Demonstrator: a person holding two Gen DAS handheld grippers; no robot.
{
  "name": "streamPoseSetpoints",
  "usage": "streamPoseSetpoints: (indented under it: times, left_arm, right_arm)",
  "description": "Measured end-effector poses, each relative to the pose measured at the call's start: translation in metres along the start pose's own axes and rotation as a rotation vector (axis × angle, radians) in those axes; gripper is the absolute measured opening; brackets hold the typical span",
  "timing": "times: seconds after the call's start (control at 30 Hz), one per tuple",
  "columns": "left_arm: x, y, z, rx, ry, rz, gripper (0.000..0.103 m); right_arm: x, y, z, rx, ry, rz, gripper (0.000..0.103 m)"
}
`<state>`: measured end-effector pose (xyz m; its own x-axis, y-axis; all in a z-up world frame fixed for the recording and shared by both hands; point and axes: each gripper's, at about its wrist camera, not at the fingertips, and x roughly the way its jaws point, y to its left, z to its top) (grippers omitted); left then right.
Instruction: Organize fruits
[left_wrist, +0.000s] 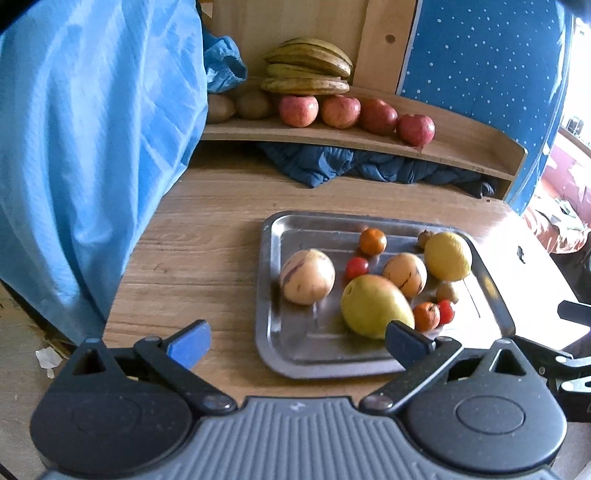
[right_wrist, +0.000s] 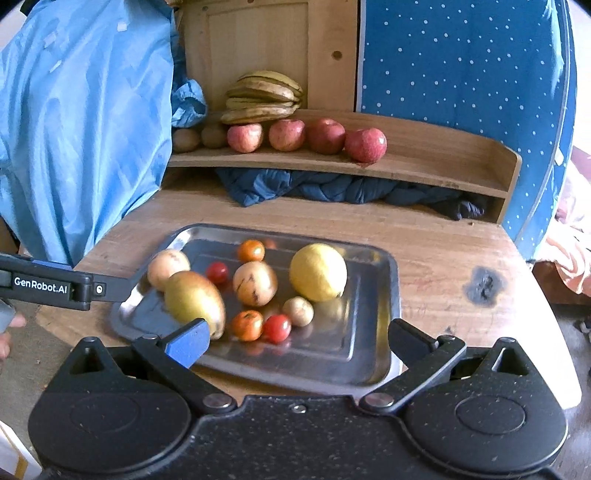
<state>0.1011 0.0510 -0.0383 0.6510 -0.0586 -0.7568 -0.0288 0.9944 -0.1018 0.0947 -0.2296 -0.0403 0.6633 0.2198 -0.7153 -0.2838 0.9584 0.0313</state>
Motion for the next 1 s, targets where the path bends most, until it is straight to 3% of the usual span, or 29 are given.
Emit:
streamPoseSetpoints:
  times: [1.0]
  left_arm:
    - [-0.024, 0.003, -0.022, 0.066, 0.016, -0.019, 0.102]
  right_arm:
    - [-0.031, 0.032, -0.032, 0.033, 0.039, -0.039, 0.102]
